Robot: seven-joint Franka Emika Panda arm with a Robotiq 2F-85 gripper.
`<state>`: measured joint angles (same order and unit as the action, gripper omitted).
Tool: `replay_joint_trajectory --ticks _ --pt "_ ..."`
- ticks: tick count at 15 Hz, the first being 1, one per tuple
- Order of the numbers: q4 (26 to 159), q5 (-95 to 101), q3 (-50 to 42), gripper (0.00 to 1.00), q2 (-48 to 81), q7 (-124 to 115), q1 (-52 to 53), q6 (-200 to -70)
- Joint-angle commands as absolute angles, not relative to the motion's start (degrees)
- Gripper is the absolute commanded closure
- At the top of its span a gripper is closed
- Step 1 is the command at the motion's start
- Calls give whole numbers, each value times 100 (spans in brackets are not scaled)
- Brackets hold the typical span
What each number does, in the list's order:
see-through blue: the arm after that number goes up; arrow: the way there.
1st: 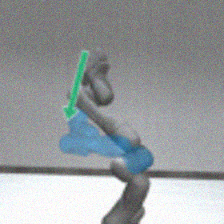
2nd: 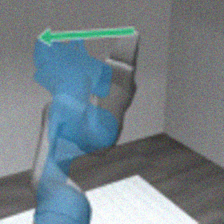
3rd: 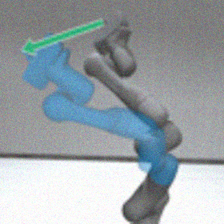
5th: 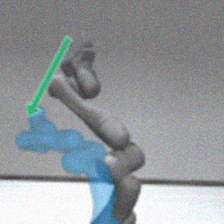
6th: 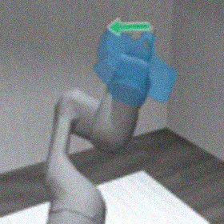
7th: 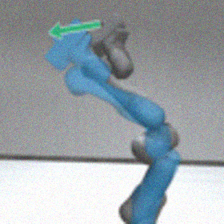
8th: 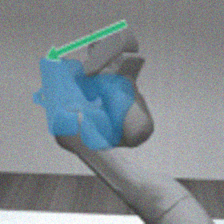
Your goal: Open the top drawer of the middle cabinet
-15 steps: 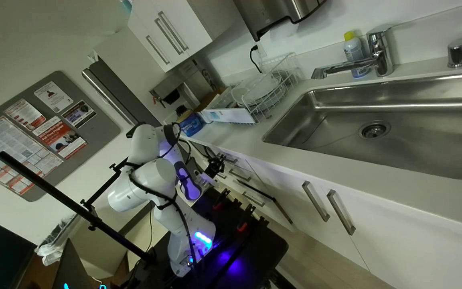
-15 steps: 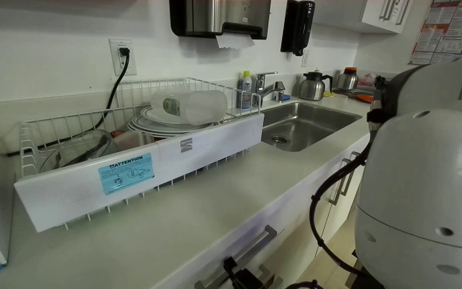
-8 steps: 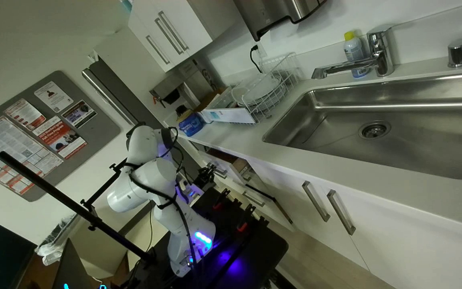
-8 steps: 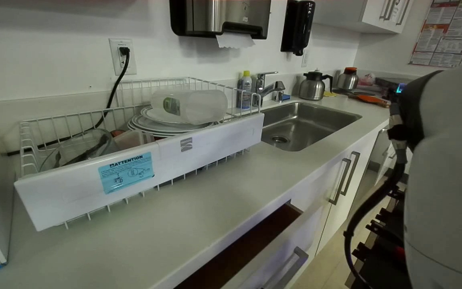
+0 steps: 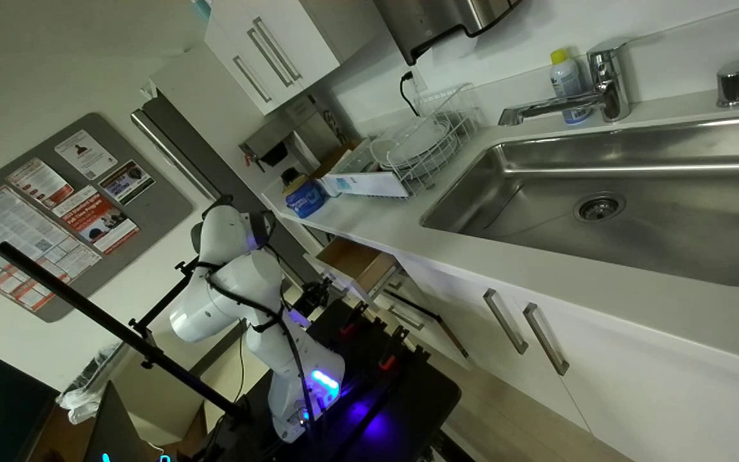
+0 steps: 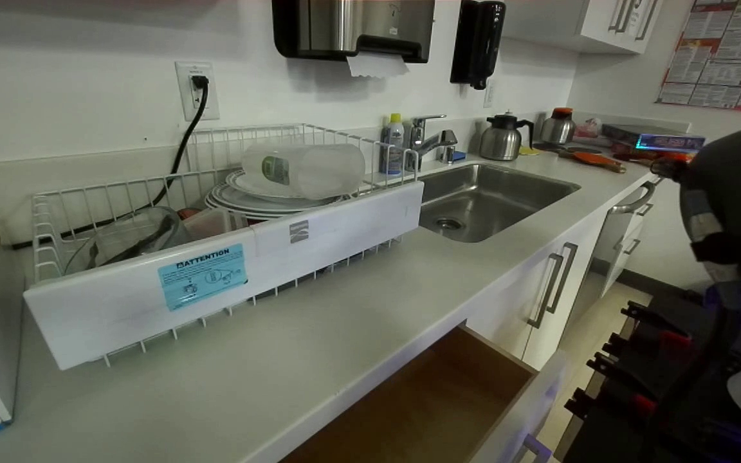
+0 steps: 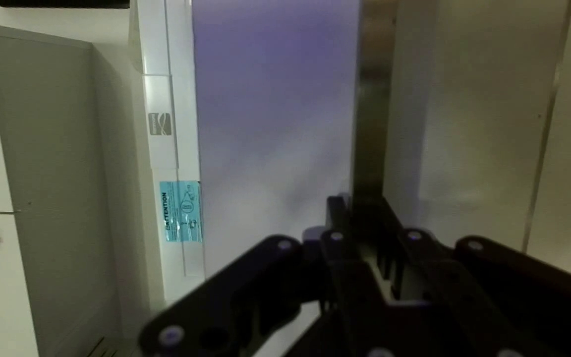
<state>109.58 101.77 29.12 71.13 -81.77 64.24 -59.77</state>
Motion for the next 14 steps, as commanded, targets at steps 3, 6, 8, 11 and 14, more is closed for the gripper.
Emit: replay_joint_trajectory --ticks 3,6,8,11,14 --pt "11287 9621 2897 59 6872 -8470 6602 -5634" --pt "11387 9382 2891 45 6777 -8512 6630 -5516" --pt "11562 9277 2975 30 6618 -8488 6574 -5529" --pt "11954 9218 3193 8 6225 -8258 6355 -5891" --pt "12525 9232 3534 0 5664 -8156 6057 -6303"
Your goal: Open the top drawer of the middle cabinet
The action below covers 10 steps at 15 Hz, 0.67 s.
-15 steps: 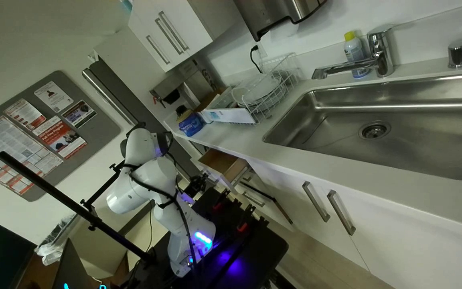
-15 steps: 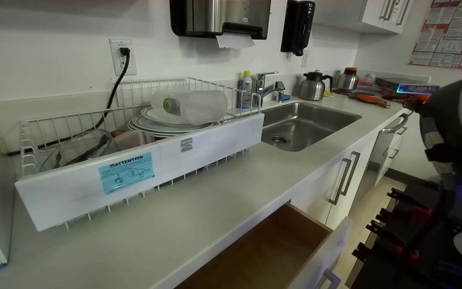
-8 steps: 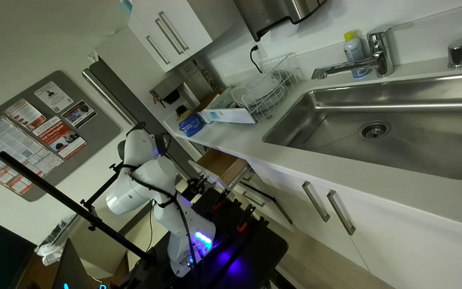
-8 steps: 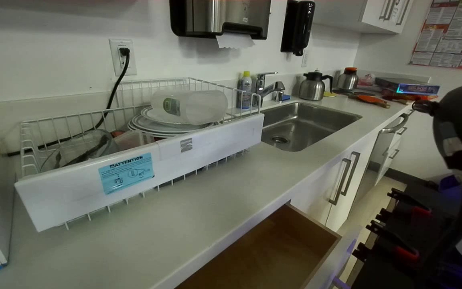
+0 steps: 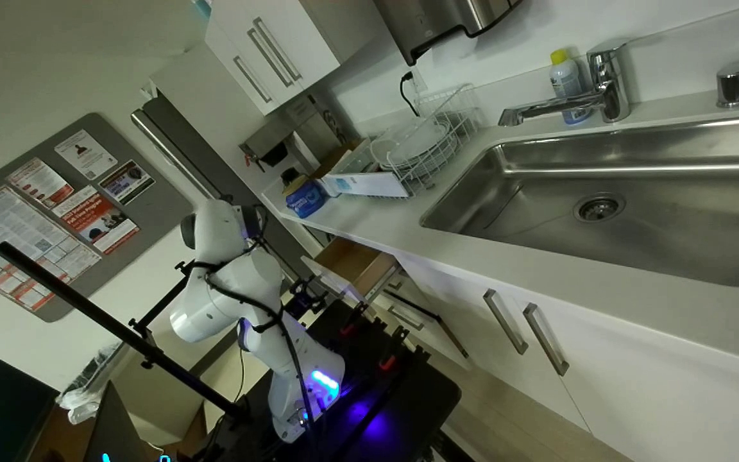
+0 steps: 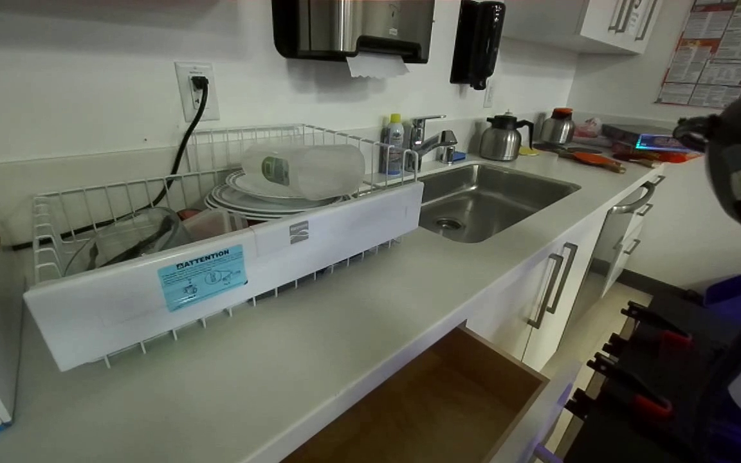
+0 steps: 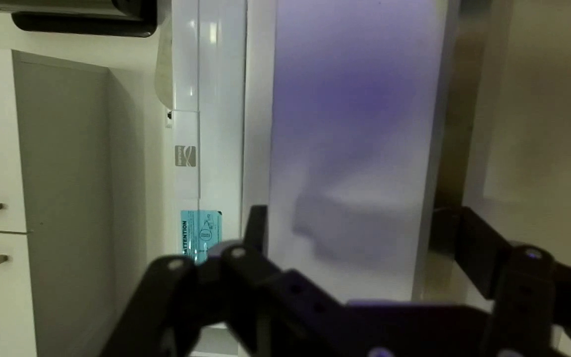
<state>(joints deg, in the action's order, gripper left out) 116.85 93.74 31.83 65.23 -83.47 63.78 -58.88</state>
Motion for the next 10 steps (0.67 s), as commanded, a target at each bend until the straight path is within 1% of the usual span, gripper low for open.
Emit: replay_joint_trajectory --ticks 1,6,10 --pt "12769 9249 3716 0 5435 -8096 5868 -6571" --pt "13666 9124 4711 0 4318 -7604 4985 -7533" --pt "14182 8848 5710 0 3323 -6947 4158 -8458"
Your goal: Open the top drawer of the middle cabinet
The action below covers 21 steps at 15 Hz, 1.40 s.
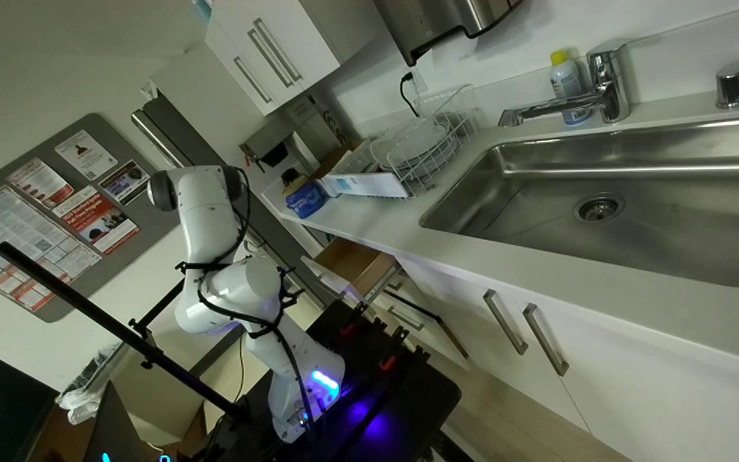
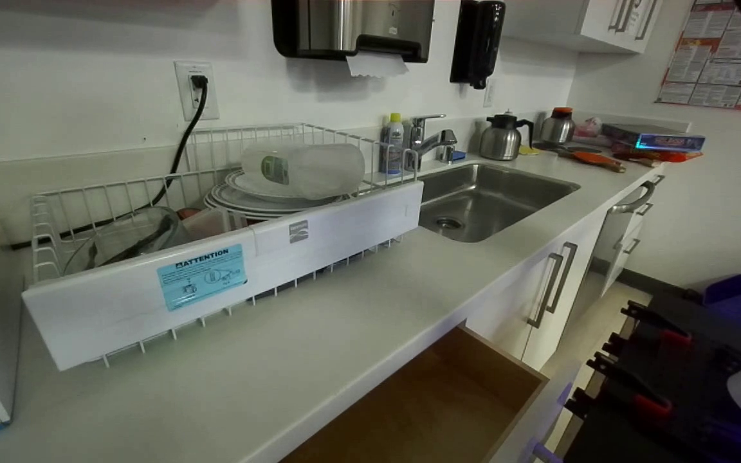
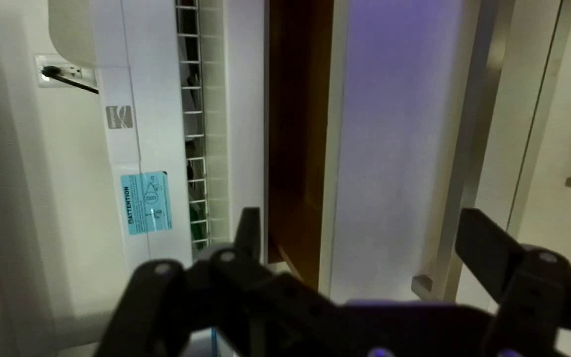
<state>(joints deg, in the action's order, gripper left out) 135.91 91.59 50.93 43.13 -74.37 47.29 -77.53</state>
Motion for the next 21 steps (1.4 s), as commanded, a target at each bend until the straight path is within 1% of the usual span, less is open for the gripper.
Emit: replay_joint_trajectory --ticks 1,6,8,9,11,16,18,21 --pt "14266 8684 5980 0 3051 -6745 3937 -8638" --pt "14542 7973 7162 0 1723 -6148 2553 -9731" --pt "14612 7738 7548 0 1226 -5997 1828 -10302" --pt "14634 7684 7881 0 1137 -5905 1292 -10468" --pt "14613 7495 8210 0 818 -5629 473 -10977" --pt "14459 7434 9053 0 667 -4960 -1452 -11604" --pt "14448 7543 9400 0 866 -4891 -2096 -11565" --pt "14485 7749 10090 0 1320 -4898 -2978 -11156"
